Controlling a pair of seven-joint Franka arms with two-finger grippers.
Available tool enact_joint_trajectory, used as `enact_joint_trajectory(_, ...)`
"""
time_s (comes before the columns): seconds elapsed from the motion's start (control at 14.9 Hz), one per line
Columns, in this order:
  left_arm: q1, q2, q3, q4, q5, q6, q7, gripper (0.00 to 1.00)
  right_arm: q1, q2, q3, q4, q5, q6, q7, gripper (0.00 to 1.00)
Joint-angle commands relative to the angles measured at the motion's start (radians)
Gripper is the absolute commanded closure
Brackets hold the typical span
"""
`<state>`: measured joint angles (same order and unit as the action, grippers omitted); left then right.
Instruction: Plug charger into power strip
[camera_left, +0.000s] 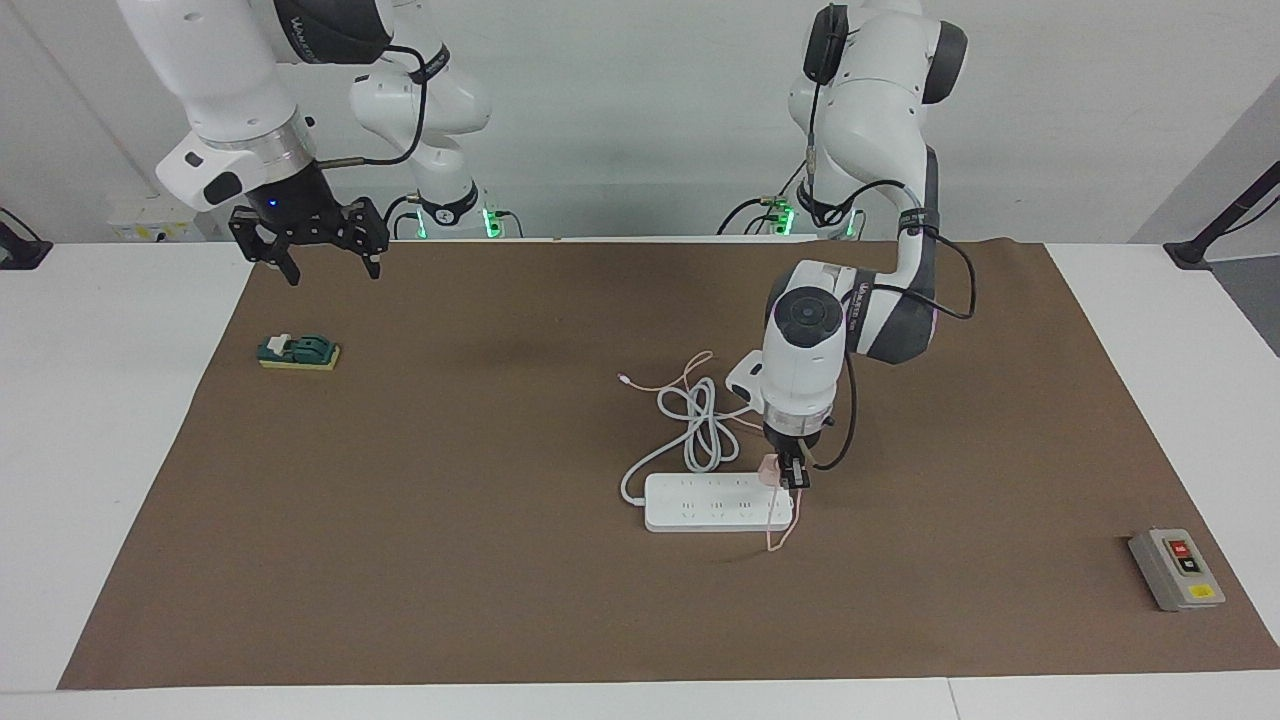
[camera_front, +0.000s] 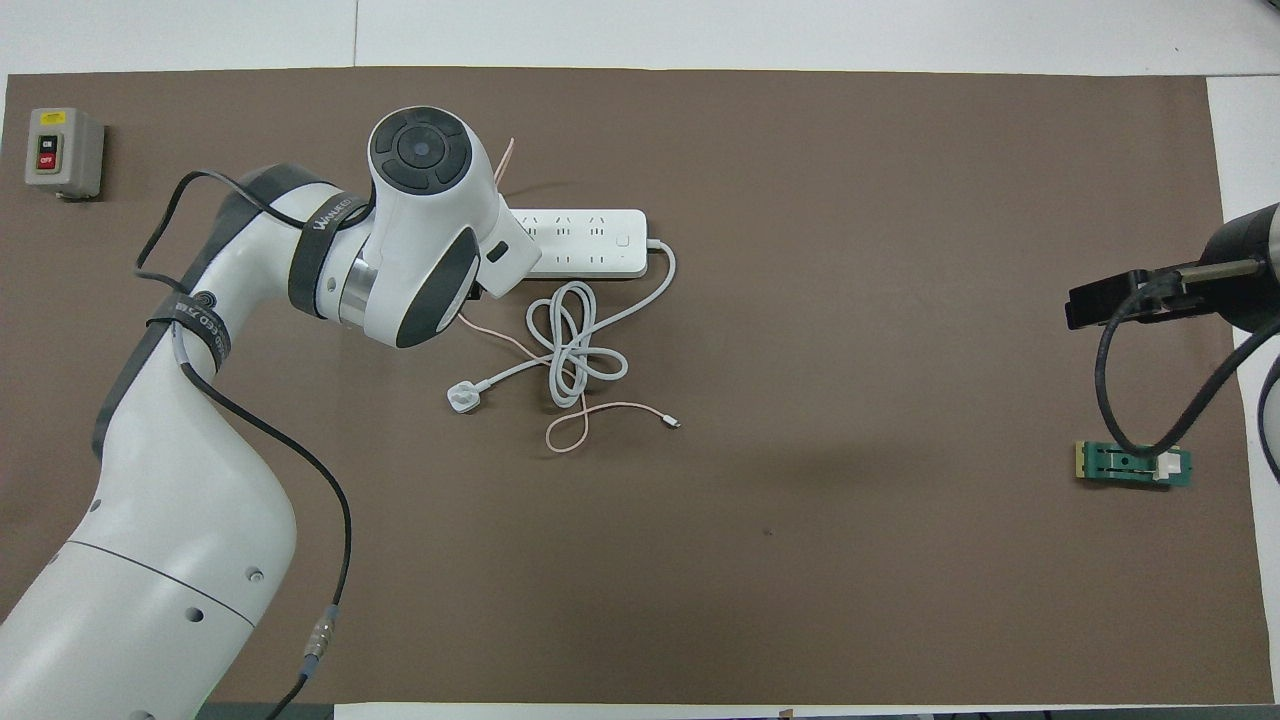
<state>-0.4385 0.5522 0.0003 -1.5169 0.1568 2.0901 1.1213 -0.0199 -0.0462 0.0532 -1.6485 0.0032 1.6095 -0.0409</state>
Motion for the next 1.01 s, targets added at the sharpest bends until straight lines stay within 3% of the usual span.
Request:
enact_joint_trajectory(0.0,-0.025,-0.011,0.009,-0.025,-0.01,0.041,-0.017,1.0,-0.008,-0.014,0.011,-0.007,-0.012,0.0,0.019,0.0)
enact_joint_trajectory(0.94,-0.02,0.028,0.007,0.024,-0.02,0.005,-0.015,1.0,-0.008,-0.015,0.011,-0.007,-0.014,0.001,0.019,0.0)
